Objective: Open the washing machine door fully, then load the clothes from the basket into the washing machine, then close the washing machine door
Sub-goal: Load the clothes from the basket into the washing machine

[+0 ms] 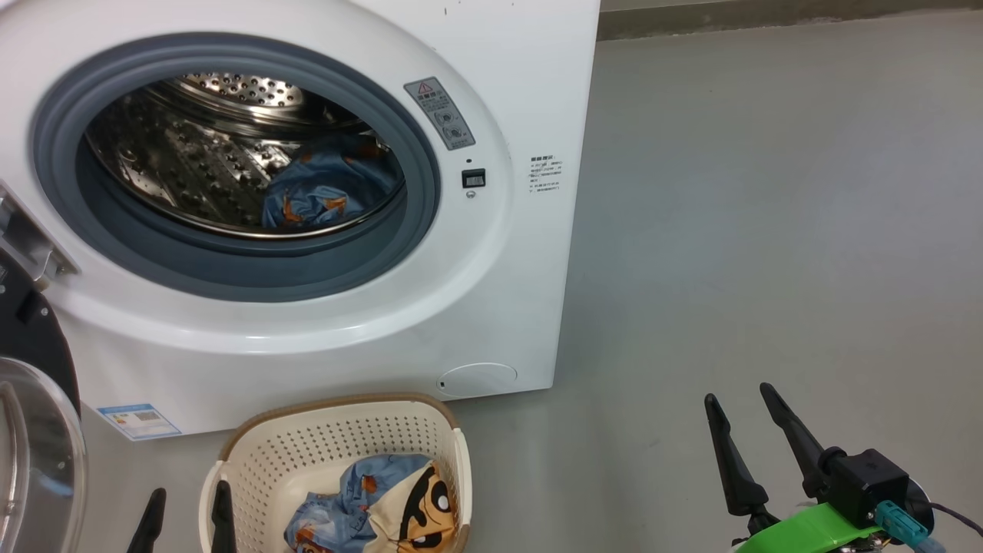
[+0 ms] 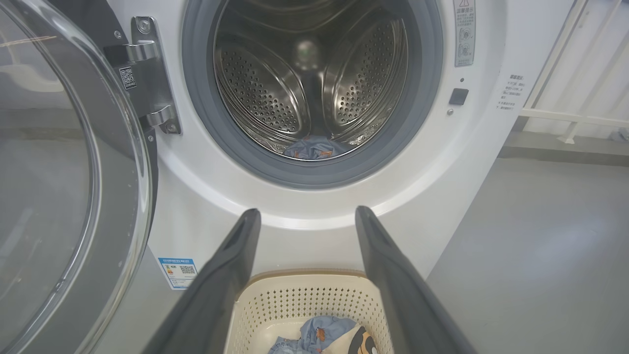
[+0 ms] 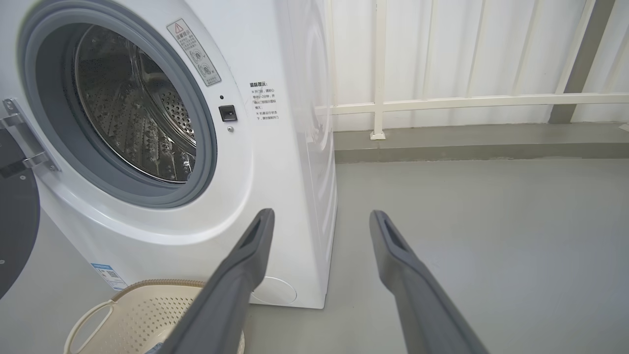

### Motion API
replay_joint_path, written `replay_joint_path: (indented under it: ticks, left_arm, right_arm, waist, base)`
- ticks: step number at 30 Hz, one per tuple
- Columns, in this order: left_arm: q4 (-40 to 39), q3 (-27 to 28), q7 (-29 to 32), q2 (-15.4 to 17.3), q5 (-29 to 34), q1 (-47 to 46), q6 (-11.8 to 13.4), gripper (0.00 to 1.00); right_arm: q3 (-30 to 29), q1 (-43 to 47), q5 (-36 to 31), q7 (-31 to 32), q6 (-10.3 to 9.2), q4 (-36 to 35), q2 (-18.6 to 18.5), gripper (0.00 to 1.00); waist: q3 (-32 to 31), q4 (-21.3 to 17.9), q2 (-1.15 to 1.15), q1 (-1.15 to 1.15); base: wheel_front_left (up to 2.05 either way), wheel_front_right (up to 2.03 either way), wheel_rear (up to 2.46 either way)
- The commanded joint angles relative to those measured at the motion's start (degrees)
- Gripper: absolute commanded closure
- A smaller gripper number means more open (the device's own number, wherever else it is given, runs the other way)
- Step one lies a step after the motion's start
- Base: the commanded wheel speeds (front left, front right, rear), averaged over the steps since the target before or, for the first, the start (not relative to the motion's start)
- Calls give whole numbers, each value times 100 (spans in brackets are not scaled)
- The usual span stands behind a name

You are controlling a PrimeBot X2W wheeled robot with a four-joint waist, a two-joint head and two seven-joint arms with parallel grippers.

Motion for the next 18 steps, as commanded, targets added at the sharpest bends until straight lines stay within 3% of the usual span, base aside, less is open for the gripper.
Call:
replay_joint_path:
  ticks: [1,18]
  left_arm:
    - [-99,155,-36,22,-29,-110,-1,0]
    - [44,-17,-36,22,-197,-393,-148,0]
  right_arm:
    - [141,-57,-9,-27,9,-145,-4,0]
    - [275,-183,80,-27,9,-260,-4,0]
  waist:
    - [6,-1,0,0]
    - [624,-18,0,0]
  base:
    - [0,0,0]
    - [0,0,0]
